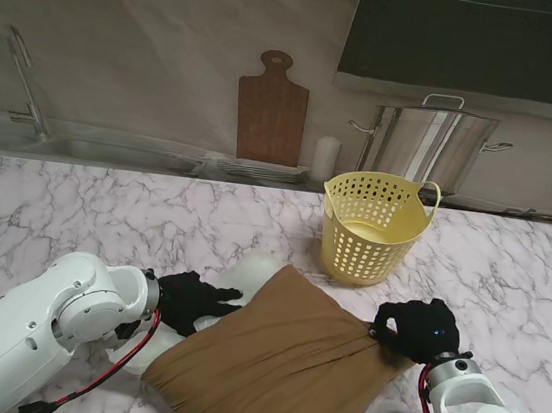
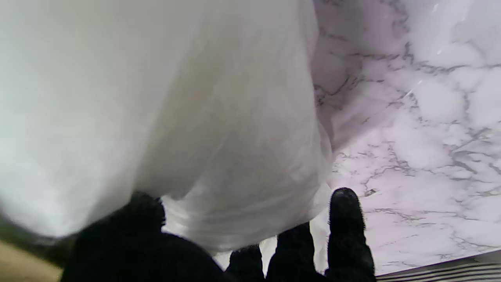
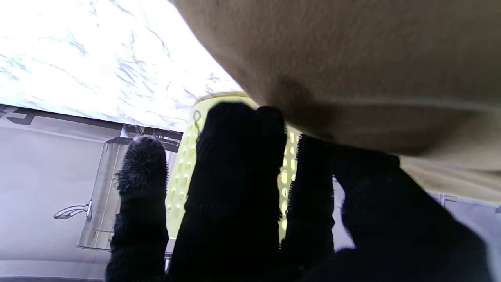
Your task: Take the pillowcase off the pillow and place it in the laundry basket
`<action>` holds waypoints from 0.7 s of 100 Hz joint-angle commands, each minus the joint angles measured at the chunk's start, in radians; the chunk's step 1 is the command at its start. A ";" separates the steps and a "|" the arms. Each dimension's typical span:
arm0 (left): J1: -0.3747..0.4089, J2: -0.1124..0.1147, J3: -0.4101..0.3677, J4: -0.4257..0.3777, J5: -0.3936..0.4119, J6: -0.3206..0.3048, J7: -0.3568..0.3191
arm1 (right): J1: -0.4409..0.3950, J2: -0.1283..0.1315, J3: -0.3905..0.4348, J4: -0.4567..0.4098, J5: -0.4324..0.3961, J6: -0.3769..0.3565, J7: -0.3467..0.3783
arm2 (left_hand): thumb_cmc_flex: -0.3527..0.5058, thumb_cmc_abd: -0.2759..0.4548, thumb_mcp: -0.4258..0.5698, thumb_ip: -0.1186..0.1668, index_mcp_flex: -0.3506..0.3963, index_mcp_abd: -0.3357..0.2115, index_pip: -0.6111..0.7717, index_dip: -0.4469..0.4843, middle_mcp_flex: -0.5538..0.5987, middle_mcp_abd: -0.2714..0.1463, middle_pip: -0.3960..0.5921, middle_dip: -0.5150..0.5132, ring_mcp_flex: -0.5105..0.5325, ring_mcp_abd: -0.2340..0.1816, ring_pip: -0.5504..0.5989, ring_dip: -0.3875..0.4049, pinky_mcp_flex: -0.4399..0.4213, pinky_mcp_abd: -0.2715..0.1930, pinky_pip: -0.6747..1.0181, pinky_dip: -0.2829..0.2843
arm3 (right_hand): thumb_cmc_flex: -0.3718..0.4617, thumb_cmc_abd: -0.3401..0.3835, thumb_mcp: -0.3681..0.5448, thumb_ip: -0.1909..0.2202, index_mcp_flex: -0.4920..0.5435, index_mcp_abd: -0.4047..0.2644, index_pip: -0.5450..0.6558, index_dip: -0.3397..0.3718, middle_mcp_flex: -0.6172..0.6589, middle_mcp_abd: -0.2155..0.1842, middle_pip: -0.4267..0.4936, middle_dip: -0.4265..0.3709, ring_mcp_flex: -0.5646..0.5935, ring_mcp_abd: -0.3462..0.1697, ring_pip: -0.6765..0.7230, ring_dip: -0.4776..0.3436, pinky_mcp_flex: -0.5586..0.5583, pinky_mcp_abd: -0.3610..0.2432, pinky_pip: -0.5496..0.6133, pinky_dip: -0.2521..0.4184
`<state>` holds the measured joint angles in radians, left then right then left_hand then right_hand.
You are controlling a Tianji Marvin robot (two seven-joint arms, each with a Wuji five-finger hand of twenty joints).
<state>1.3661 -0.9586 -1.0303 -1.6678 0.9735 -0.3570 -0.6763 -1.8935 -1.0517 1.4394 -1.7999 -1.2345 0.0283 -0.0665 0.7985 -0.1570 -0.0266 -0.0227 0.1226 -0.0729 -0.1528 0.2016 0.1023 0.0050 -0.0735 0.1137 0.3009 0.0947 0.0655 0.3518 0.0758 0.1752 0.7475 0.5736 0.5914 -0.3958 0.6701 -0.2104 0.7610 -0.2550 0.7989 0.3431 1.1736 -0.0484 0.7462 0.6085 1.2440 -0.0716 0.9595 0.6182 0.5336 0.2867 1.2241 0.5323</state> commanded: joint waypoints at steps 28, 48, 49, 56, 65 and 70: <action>0.008 0.005 0.026 0.059 0.009 -0.005 0.068 | 0.103 -0.003 -0.051 -0.084 0.050 -0.127 0.026 | 0.038 -0.051 0.010 0.011 0.093 0.117 0.148 0.035 0.039 0.083 0.077 0.027 0.048 0.036 0.072 0.022 -0.002 0.009 -0.223 0.013 | -0.154 0.048 -0.102 0.152 -0.083 0.156 -0.229 0.219 -0.587 0.104 -0.305 -0.216 -0.493 0.120 -0.617 -0.177 -0.233 0.034 -0.177 -0.035; 0.051 -0.004 -0.031 0.014 0.038 -0.029 0.113 | 0.211 0.011 -0.117 -0.077 0.058 -0.159 0.181 | 0.059 -0.044 0.012 0.011 0.087 0.120 0.146 0.033 0.052 0.092 0.081 0.030 0.059 0.036 0.077 0.025 0.002 0.012 -0.213 0.015 | -0.160 0.004 -0.109 0.163 -0.503 0.188 -0.637 0.071 -0.539 0.051 -0.247 -0.205 -0.375 0.100 -0.542 -0.111 -0.191 0.046 -0.154 -0.001; 0.054 -0.004 -0.035 0.010 0.040 -0.031 0.114 | 0.216 0.012 -0.119 -0.077 0.057 -0.159 0.193 | 0.059 -0.043 0.012 0.011 0.087 0.120 0.146 0.032 0.053 0.091 0.082 0.030 0.059 0.036 0.076 0.025 0.002 0.011 -0.212 0.015 | -0.158 0.000 -0.107 0.164 -0.514 0.183 -0.653 0.063 -0.535 0.049 -0.237 -0.195 -0.369 0.096 -0.531 -0.101 -0.188 0.043 -0.152 0.002; 0.067 -0.005 -0.054 -0.010 0.049 -0.042 0.115 | 0.255 0.019 -0.141 -0.071 0.064 -0.167 0.267 | 0.060 -0.043 0.010 0.011 0.091 0.120 0.148 0.032 0.059 0.089 0.083 0.031 0.060 0.036 0.077 0.025 0.001 0.013 -0.211 0.014 | -0.123 -0.025 -0.078 0.177 -0.568 0.160 -0.729 0.037 -0.515 0.026 -0.167 -0.128 -0.325 0.075 -0.442 -0.033 -0.167 0.034 -0.140 0.019; 0.074 -0.005 -0.064 -0.020 0.054 -0.049 0.111 | 0.307 0.027 -0.179 -0.047 0.048 -0.171 0.323 | 0.061 -0.042 0.008 0.010 0.098 0.119 0.151 0.033 0.072 0.091 0.087 0.033 0.069 0.037 0.079 0.026 0.004 0.013 -0.207 0.014 | -0.058 -0.055 0.081 0.209 -0.598 0.153 -0.797 0.054 -0.500 0.002 -0.035 0.001 -0.287 0.035 -0.263 0.067 -0.129 0.016 -0.106 0.041; 0.074 -0.003 -0.065 -0.021 0.052 -0.046 0.100 | 0.332 0.031 -0.199 -0.038 0.033 -0.172 0.364 | 0.062 -0.043 0.008 0.010 0.119 0.119 0.159 0.036 0.111 0.094 0.102 0.039 0.086 0.037 0.085 0.028 0.011 0.017 -0.202 0.015 | -0.038 -0.109 0.209 0.177 -0.599 0.147 -0.807 0.068 -0.452 -0.016 0.036 0.115 -0.259 0.011 -0.166 0.093 -0.105 0.013 -0.089 0.039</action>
<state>1.4370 -0.9683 -1.0994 -1.6963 1.0230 -0.4044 -0.5441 -1.5844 -1.0208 1.2492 -1.8524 -1.1788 -0.1365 0.2829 0.8259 -0.1786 -0.0390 -0.0255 0.1742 -0.0064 -0.0674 0.2033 0.1671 0.0757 -0.0091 0.1298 0.3553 0.1163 0.1274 0.3569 0.0793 0.1752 0.7474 0.5744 0.5141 -0.4365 0.7460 -0.0251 0.2036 -0.0860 0.0337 0.4015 0.6776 -0.0439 0.6940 0.6209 0.9406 -0.0325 0.6930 0.6687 0.4061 0.2991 1.1051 0.5562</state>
